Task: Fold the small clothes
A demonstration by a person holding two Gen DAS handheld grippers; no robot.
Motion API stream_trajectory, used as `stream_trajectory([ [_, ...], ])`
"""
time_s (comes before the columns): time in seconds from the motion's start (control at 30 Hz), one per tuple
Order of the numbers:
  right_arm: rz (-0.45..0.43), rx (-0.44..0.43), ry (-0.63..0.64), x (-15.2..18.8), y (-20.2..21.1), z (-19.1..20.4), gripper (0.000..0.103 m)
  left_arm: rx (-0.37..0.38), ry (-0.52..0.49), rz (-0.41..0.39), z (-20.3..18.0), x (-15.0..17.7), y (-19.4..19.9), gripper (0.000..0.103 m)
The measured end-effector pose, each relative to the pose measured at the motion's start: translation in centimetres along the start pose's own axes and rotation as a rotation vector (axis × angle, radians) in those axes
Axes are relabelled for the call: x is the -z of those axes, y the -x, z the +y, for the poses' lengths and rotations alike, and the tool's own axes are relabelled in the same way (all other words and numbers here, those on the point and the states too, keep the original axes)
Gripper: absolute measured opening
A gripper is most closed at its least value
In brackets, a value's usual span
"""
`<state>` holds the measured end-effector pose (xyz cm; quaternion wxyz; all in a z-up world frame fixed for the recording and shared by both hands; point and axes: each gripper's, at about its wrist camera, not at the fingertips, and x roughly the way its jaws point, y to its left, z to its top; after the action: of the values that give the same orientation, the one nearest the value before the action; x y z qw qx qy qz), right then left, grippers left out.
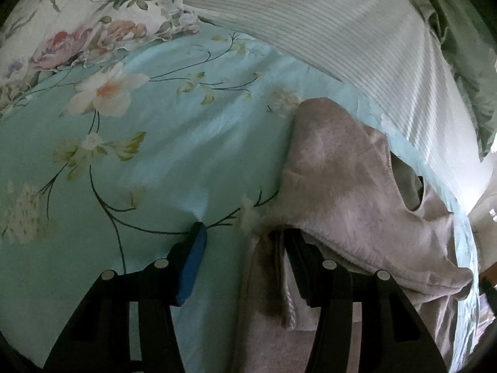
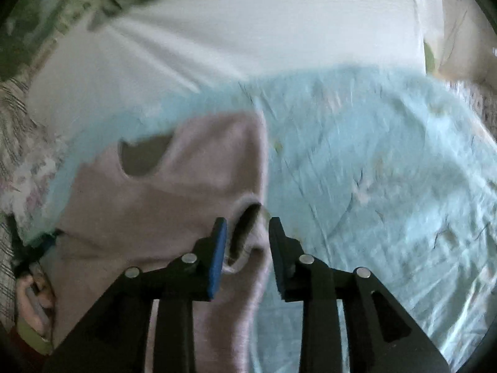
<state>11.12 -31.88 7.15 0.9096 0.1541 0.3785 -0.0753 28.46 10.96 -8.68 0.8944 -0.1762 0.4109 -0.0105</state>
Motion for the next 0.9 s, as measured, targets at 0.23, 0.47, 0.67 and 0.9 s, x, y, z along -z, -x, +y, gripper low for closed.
stream_trajectory([
  [0.23, 0.132, -0.398, 0.146, -3.7, -7.1, 10.7, 0.056, 0.015, 0.017, -0.028, 0.4, 0.8, 0.3, 0.056],
  [0.47, 0.285, -0.640, 0.278, -8.9, -20.4, 24.9, 0.063, 0.071, 0.047, -0.049, 1.3, 1.0, 0.4, 0.058],
  [0.67, 0.612, -0.668, 0.351, -8.5, -31.1, 30.7, 0.066, 0.108, 0.068, -0.079, 1.8, 1.1, 0.3, 0.058],
  [0.9, 0.614, -0.863, 0.182, -8.3, -33.8, 33.1, 0.076, 0.120, 0.060, -0.099, 1.7, 1.2, 0.2, 0.061],
])
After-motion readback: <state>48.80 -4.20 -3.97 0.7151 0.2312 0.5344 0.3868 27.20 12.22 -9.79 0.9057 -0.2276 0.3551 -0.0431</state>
